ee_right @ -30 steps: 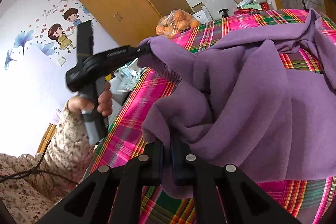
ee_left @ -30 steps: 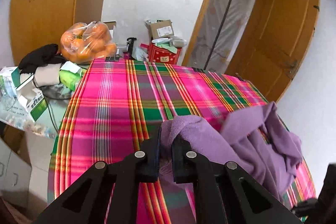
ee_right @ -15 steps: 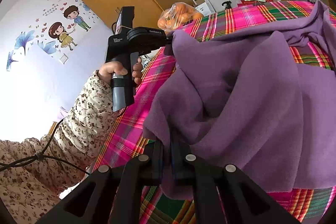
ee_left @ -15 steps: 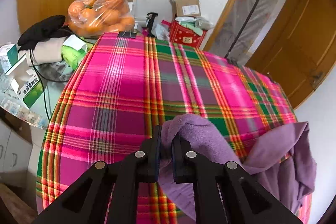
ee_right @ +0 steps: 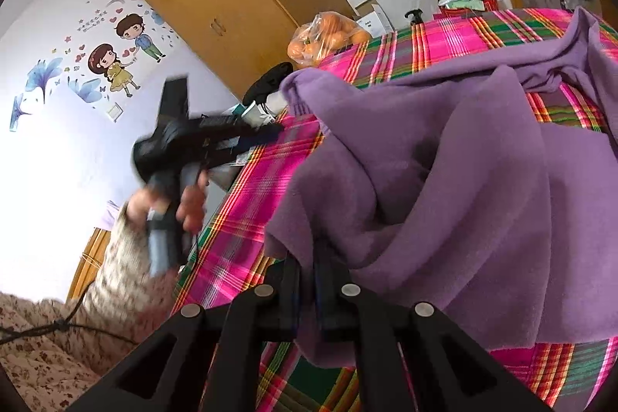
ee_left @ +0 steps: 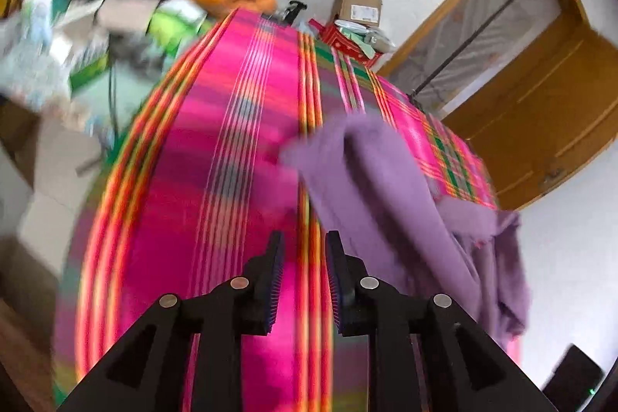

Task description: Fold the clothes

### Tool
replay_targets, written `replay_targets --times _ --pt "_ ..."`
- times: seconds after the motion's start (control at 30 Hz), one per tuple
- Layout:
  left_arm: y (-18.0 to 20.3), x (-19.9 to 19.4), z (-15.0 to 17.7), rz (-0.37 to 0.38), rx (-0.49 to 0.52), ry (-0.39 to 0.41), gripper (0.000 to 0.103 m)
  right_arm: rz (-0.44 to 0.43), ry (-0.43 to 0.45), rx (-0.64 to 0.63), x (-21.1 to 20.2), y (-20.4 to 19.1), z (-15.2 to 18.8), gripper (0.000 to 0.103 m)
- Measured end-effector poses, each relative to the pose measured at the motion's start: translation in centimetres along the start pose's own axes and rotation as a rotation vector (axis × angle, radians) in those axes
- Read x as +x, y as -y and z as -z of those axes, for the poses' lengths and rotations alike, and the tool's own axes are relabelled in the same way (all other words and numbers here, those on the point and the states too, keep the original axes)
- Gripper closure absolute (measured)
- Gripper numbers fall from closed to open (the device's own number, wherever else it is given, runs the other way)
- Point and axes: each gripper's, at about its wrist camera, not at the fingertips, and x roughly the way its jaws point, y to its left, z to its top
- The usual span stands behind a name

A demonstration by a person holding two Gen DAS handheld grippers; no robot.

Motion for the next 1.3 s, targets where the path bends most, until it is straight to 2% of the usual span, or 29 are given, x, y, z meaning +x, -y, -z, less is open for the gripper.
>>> replay_targets --times 0.1,0.13,0.27,0.3,0.4,0.47,0.53,0.67,0.8,1.07,1.1,1.17,1.23,1.3 --pt "-0.1 -0.6 3.2 0.055 -0.029 -0.046 0.081 -0.009 0.013 -0.034 -0.5 -1.0 -0.1 0.097" --pt "0.0 -0.7 4.2 0.082 -0.045 -0.063 0.078 -0.015 0.019 -0.042 -0.7 -1.4 -0.1 0.097" --pt "0.4 -0.6 7.6 0.217 -0.128 -0.137 0.078 -0.055 0.052 -0.052 -1.8 -2.4 0.0 0.097" --pt "0.6 -0.8 8.5 0.232 -0.147 -0.14 0.078 -0.072 0.056 -0.038 -2.1 -2.4 -0.1 0.097" --pt "0.9 -1.1 10.1 0.254 -0.17 -0.148 0.065 -0.1 0.084 -0.013 -3.0 -2.4 -0.2 0.097" --pt "0.7 -1.1 11.1 0.282 -0.205 -0.16 0.065 -0.121 0.105 0.003 -3.6 -2.4 0.1 0.097" --pt "0.0 -0.9 12.2 0.331 -0.288 -0.179 0.061 -0.127 0.119 0.03 -3.9 -2.0 0.5 0.097" --pt "-0.6 -0.3 13.9 0.375 -0.37 -0.205 0.058 -0.093 0.116 0.066 -4.2 -0.8 1.4 0.097" --pt "-0.1 -0.6 14.5 0.366 -0.368 -0.192 0.055 -0.009 0.107 0.054 -4.6 0.2 2.4 0.097" --pt "0.8 -0.7 15.1 0.344 -0.383 -0.183 0.055 0.373 0.08 -0.101 -4.3 0.2 4.2 0.094" --pt "0.8 -0.7 15.1 0.342 -0.382 -0.18 0.055 0.431 0.074 -0.12 -4.1 0.0 4.3 0.09" --pt "1.0 -0.7 15.2 0.339 -0.375 -0.175 0.055 0.512 0.098 -0.178 -4.3 -0.8 4.6 0.082" --pt "1.3 -0.9 15.3 0.325 -0.361 -0.168 0.055 0.566 0.154 -0.279 -4.9 -2.4 5.1 0.08" --pt "1.4 -1.2 15.0 0.29 -0.333 -0.152 0.055 0.569 0.198 -0.405 -5.0 -4.8 5.9 0.077"
